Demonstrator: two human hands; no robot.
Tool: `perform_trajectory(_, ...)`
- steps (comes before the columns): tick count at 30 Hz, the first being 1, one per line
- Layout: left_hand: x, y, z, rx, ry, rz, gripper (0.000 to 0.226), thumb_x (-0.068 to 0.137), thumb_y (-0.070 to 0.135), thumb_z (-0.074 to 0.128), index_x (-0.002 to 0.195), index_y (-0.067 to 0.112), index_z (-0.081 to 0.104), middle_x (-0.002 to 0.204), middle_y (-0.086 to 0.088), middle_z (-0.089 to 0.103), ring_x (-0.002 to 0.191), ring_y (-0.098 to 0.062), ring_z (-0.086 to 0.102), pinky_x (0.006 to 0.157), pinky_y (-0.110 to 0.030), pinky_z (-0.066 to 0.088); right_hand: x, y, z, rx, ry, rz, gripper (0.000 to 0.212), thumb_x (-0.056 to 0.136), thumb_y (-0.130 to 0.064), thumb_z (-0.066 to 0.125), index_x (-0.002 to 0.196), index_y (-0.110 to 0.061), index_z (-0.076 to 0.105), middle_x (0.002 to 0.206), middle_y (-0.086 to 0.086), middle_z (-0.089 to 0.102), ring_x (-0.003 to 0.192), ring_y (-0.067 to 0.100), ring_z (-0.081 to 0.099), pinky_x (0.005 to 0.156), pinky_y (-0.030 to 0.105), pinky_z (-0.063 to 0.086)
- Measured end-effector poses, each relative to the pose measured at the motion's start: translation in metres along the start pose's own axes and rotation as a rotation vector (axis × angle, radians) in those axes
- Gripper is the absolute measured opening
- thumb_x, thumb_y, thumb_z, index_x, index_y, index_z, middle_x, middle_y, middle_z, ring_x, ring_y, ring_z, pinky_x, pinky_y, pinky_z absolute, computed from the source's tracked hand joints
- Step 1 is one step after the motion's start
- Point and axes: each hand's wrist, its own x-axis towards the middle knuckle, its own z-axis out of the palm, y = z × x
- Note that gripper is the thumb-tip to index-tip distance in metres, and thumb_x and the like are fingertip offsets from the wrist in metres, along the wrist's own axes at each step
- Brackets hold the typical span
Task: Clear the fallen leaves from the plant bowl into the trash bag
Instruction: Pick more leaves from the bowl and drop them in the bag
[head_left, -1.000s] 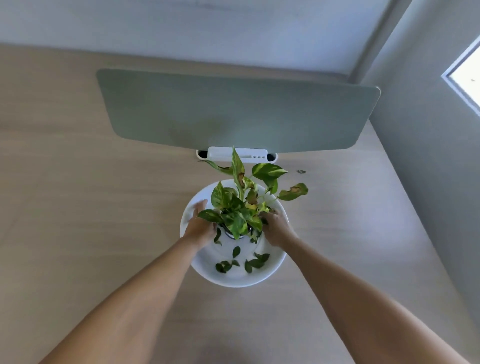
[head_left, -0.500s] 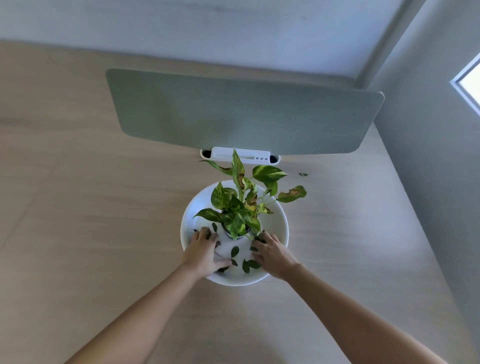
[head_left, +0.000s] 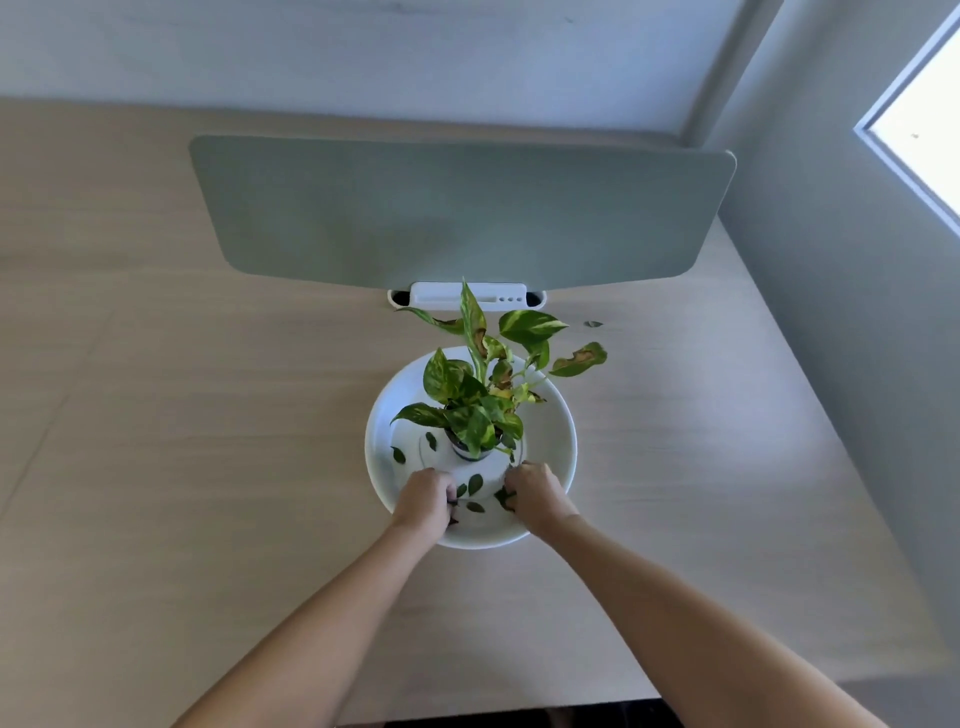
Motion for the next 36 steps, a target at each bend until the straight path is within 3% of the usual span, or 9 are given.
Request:
perform_trajectory(2, 0.000, 0.001, -0.007, -0.159, -0.004, -0.003, 0.019, 0.072, -0.002, 0.069, 0.064, 0.013, 0.062, 0.076, -0.003, 0.066, 0.073, -0.019, 0.062, 0.066, -0.022, 0.046, 0.000, 0.001, -0.008, 0.144, 0.035, 0.106, 0.009, 0.082, 0.000, 0.054, 0.075, -0.001, 0.060, 0.079, 0.010, 0.055, 0.076, 0.025, 0.052, 0.063, 0.032, 0.043)
perform_trajectory(4, 0.002, 0.005, -0.016, -0.323, -0.007, -0.067, 0.021, 0.069, 0.005, 0.079, 0.062, 0.014, 0.061, 0.072, 0.003, 0.064, 0.068, -0.010, 0.059, 0.066, -0.013, 0.044, -0.001, 0.005, -0.020, 0.373, 0.136, 0.234, 0.005, 0.078, -0.003, 0.063, 0.073, -0.002, 0.063, 0.076, 0.008, 0.056, 0.074, 0.023, 0.050, 0.063, 0.027, 0.041)
perform_trajectory(8, 0.002, 0.011, -0.027, -0.708, -0.083, -0.230, 0.018, 0.066, 0.003, 0.082, 0.065, 0.012, 0.066, 0.075, -0.005, 0.068, 0.072, -0.018, 0.064, 0.079, -0.031, 0.056, -0.015, 0.021, -0.036, 0.799, 0.263, 0.407, 0.009, 0.069, -0.008, 0.077, 0.072, -0.003, 0.071, 0.076, 0.005, 0.062, 0.071, 0.018, 0.055, 0.064, 0.024, 0.048)
perform_trajectory(10, -0.002, 0.022, -0.028, -0.891, -0.157, -0.279, 0.016, 0.069, -0.004, 0.078, 0.070, 0.007, 0.067, 0.072, -0.008, 0.069, 0.069, -0.019, 0.066, 0.074, -0.030, 0.058, -0.029, 0.033, -0.042, 0.973, 0.277, 0.442, 0.016, 0.065, -0.007, 0.080, 0.060, -0.009, 0.065, 0.074, 0.007, 0.064, 0.069, 0.020, 0.060, 0.063, 0.029, 0.056)
perform_trajectory(12, -0.008, 0.038, -0.027, -1.012, -0.237, -0.297, 0.014, 0.074, -0.008, 0.072, 0.075, 0.004, 0.066, 0.071, -0.007, 0.069, 0.067, -0.017, 0.066, 0.070, -0.027, 0.057, -0.043, 0.046, -0.046, 1.192, 0.285, 0.431, 0.023, 0.066, 0.000, 0.080, 0.057, -0.007, 0.060, 0.074, 0.013, 0.065, 0.072, 0.025, 0.065, 0.074, 0.036, 0.061)
perform_trajectory(17, -0.023, 0.093, -0.010, -1.154, -0.393, -0.293, 0.013, 0.080, -0.012, 0.063, 0.076, 0.000, 0.062, 0.062, -0.009, 0.071, 0.060, -0.017, 0.069, 0.053, -0.020, 0.059, -0.098, 0.088, -0.056, 1.555, 0.385, 0.347, 0.025, 0.078, 0.013, 0.066, 0.062, -0.002, 0.053, 0.073, 0.016, 0.062, 0.062, 0.020, 0.068, 0.059, 0.021, 0.060)
perform_trajectory(24, -0.071, 0.212, 0.070, -1.121, -0.544, -0.184, 0.018, 0.081, -0.017, 0.058, 0.072, -0.001, 0.059, 0.052, -0.006, 0.071, 0.048, -0.012, 0.070, 0.048, -0.020, 0.058, -0.219, 0.198, -0.041, 1.693, 0.574, 0.386, 0.023, 0.080, 0.013, 0.063, 0.067, -0.003, 0.053, 0.076, 0.015, 0.062, 0.060, 0.016, 0.069, 0.056, 0.020, 0.058)
perform_trajectory(30, -0.127, 0.293, 0.176, -0.885, -0.740, -0.134, 0.018, 0.080, -0.016, 0.060, 0.073, 0.000, 0.060, 0.052, -0.004, 0.071, 0.050, -0.011, 0.070, 0.056, -0.019, 0.059, -0.322, 0.288, 0.013, 1.725, 0.751, 0.606, 0.019, 0.076, 0.014, 0.067, 0.067, 0.000, 0.057, 0.072, 0.016, 0.062, 0.059, 0.018, 0.067, 0.060, 0.022, 0.060)
perform_trajectory(36, -0.161, 0.314, 0.272, -0.544, -0.852, -0.107, 0.018, 0.077, -0.012, 0.067, 0.072, 0.004, 0.061, 0.068, -0.009, 0.064, 0.055, -0.009, 0.068, 0.053, -0.016, 0.056, -0.353, 0.331, 0.088, 1.768, 0.722, 0.840, 0.018, 0.075, 0.011, 0.070, 0.069, -0.001, 0.058, 0.072, 0.012, 0.063, 0.069, 0.018, 0.065, 0.055, 0.018, 0.058)
